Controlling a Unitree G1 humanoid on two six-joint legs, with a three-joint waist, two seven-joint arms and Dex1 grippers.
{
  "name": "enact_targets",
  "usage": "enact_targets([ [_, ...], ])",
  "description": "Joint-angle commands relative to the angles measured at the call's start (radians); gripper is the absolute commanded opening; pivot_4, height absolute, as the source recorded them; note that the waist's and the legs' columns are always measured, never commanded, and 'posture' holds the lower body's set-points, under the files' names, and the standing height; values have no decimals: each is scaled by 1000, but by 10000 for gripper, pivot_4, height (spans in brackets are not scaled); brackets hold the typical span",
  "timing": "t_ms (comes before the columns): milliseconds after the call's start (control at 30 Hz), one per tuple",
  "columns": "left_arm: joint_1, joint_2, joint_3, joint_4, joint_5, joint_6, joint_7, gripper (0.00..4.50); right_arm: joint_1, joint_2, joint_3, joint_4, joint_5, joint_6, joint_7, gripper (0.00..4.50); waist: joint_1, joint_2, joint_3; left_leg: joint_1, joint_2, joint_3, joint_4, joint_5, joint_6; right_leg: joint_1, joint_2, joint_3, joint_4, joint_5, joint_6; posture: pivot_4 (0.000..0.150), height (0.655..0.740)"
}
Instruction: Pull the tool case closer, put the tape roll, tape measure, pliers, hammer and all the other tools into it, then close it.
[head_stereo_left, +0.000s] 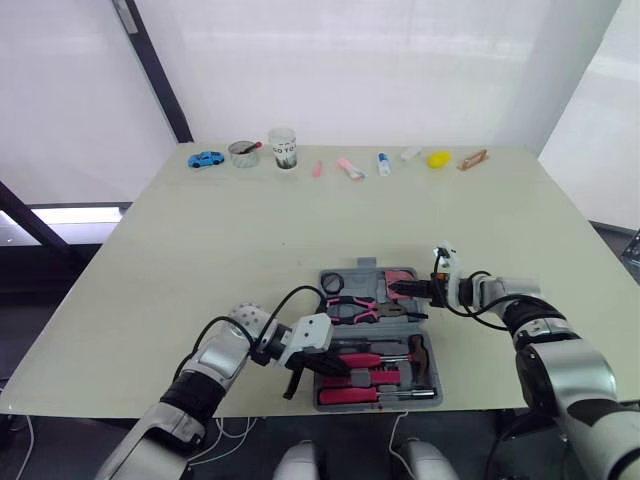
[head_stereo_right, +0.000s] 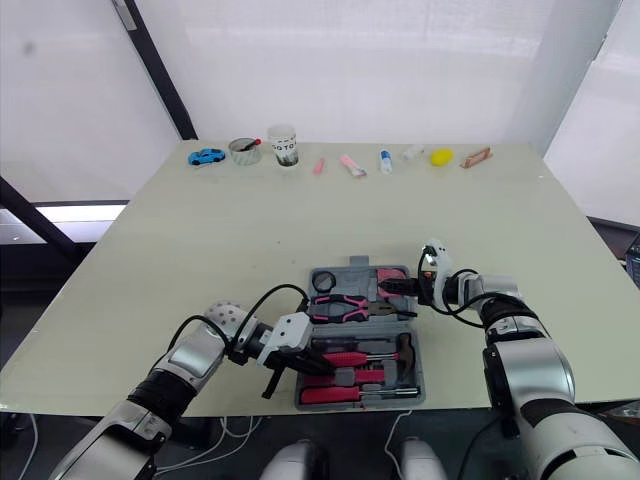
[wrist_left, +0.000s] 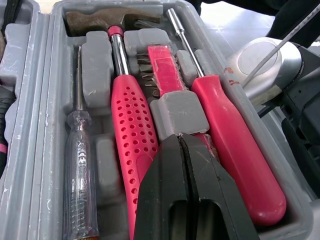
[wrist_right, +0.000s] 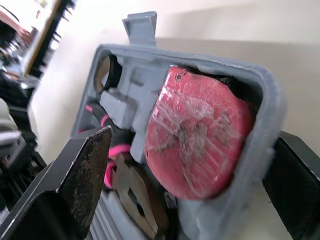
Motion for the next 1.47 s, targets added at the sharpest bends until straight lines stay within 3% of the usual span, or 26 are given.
enact_targets([
  [33,20,6,-35,30,44,4,9,0,-46,20,-36,-15,29,-38,130,44759,0,0,0,0,0,0,0,0,0,0,0,0,0,0,0,1500,7400],
  [233,49,19,-9,-14,9,15,7,0,-45,2,-34,-61,32,-34,340,44759,-1,1,0,0,0,0,0,0,0,0,0,0,0,0,0,1500,7400],
  [367,92,47,51,-145,-97,119,-11,0,-22,-38,19,-172,45,18,475,44759,-2,2,0,-1,0,-1,0,0,0,-1,0,0,0,0,0,1500,7400],
  [633,340,301,238,-482,-302,309,-50,0,271,-308,194,-875,356,337,491,44759,8,3,2,-4,1,-1,-4,0,0,-6,-1,-2,-1,-1,-1,1500,7400],
  [733,449,373,340,-512,-353,332,-38,0,401,-389,167,-1086,410,409,481,44759,5,3,2,-4,0,1,-5,0,0,-6,-2,-1,-2,-1,-1,1500,7400],
  [867,554,360,516,-439,-385,308,60,0,626,-440,41,-1295,397,326,339,44759,6,2,2,-2,1,0,-4,0,0,-6,-2,-2,-1,-3,-4,1500,7400],
  [1000,569,301,637,-386,-418,323,179,10988,835,-451,-79,-1406,312,145,202,45000,15,1,2,-2,1,0,-3,0,0,-5,-2,-2,-1,-4,-3,1500,7400],
  [1133,570,244,710,-382,-410,306,306,27067,1008,-384,-210,-1470,256,-44,63,45000,15,-1,1,-2,1,2,-3,0,0,-5,-2,0,-2,-3,-3,1500,7400],
  [1167,573,235,721,-392,-413,316,330,33195,1039,-369,-237,-1475,249,-76,36,45000,14,-1,1,-2,0,2,-3,0,0,-5,-2,0,-1,-2,-2,1500,7400],
  [1267,584,210,759,-417,-409,357,427,44029,1148,-330,-321,-1446,185,-228,-33,45000,11,-2,1,-2,1,2,-3,0,0,-5,-2,0,-1,-2,-2,1500,7400],
  [1467,638,196,772,-452,-389,348,487,44029,1217,-289,-449,-1315,185,-373,-111,45000,6,-2,1,-1,1,3,-3,0,0,-5,-2,2,-1,-3,-4,1500,7400],
])
